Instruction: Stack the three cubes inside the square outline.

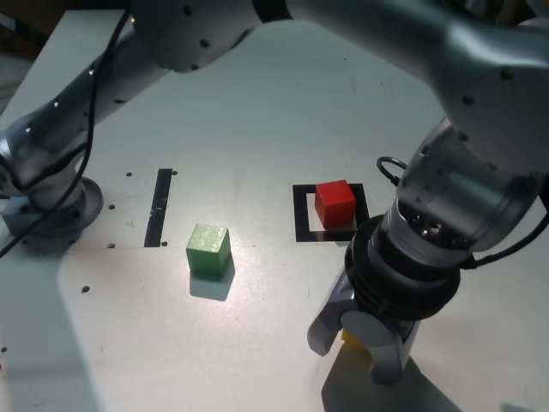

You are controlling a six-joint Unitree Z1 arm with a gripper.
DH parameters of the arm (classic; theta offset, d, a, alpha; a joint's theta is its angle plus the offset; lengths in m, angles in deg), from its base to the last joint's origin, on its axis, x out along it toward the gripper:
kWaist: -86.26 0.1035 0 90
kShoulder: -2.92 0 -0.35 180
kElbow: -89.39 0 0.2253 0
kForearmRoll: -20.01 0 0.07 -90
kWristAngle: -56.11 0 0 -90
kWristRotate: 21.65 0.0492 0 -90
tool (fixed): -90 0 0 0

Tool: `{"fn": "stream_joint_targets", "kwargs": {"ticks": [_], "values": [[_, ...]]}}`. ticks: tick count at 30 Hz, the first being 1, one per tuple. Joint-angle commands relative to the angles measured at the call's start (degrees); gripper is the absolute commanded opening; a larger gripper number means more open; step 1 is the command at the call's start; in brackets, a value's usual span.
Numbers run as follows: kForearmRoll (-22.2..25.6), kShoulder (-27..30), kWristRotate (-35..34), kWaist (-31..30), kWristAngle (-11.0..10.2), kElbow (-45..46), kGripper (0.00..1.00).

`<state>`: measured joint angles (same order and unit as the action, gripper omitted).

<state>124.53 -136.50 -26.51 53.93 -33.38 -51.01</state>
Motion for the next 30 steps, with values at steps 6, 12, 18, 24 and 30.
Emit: {"fn": "stream_joint_targets", "kwargs": {"ticks": [6, 12, 18, 24, 30], "values": [[0.8, 6.2, -0.3, 2.3, -1.4, 4.7, 0.32], [0.6, 12.8, -0.8, 7.5, -1.5, 11.5, 0.32], [0.0, 16.9, -1.9, 14.4, -0.5, 16.0, 0.32], [-0.6, 17.2, -2.2, 19.5, 0.6, 16.1, 0.32], [-0.8, 17.0, -1.6, 23.0, 1.5, 15.9, 0.32]]}}
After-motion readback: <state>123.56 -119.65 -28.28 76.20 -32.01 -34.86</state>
